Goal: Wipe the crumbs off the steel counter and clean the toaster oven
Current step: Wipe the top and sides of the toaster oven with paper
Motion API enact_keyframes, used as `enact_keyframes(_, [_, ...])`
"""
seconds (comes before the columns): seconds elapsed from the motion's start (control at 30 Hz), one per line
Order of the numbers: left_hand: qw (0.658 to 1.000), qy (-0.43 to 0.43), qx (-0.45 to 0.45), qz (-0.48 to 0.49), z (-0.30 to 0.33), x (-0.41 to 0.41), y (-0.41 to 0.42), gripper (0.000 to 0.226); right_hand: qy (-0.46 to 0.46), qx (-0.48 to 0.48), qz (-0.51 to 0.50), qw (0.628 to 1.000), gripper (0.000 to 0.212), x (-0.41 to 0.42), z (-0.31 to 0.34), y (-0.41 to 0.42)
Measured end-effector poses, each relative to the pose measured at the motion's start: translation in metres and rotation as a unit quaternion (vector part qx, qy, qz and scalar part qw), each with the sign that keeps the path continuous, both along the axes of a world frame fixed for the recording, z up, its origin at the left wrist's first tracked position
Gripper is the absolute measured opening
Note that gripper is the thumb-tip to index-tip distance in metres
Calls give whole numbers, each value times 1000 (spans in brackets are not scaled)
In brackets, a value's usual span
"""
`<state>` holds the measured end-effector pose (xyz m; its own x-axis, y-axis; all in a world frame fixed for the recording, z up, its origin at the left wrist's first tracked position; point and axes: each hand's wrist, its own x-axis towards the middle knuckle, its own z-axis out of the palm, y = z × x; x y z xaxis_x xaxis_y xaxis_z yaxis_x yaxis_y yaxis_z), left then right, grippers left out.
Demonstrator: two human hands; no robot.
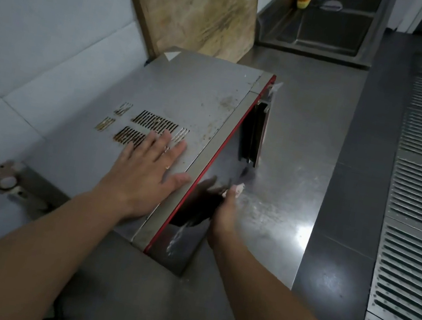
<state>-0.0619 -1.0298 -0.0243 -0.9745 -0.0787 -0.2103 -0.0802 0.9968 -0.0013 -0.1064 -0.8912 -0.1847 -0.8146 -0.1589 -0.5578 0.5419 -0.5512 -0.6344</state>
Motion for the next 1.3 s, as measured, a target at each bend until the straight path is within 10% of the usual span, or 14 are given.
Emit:
enact_keyframes(0.27, [999, 20, 28, -15, 1, 53, 16, 75, 265, 59, 48, 961, 46, 116, 75, -2])
enact_keyframes(0.4, [997, 44, 66, -13, 2, 54, 15, 67, 323, 119, 35, 938, 73, 168, 68, -17])
enact_keyframes(0.67, [994, 83, 70, -11, -6, 49, 10, 57, 255, 167, 70, 950, 56, 147, 20, -18])
enact_keyframes(0.87, [997, 70, 34, -9, -9, 48, 10, 71, 115, 125, 70, 983, 84, 133, -20, -15])
enact_keyframes(1.3, [997, 79, 19, -13, -12, 48, 11, 70, 305, 190, 52, 932, 68, 214, 41, -37])
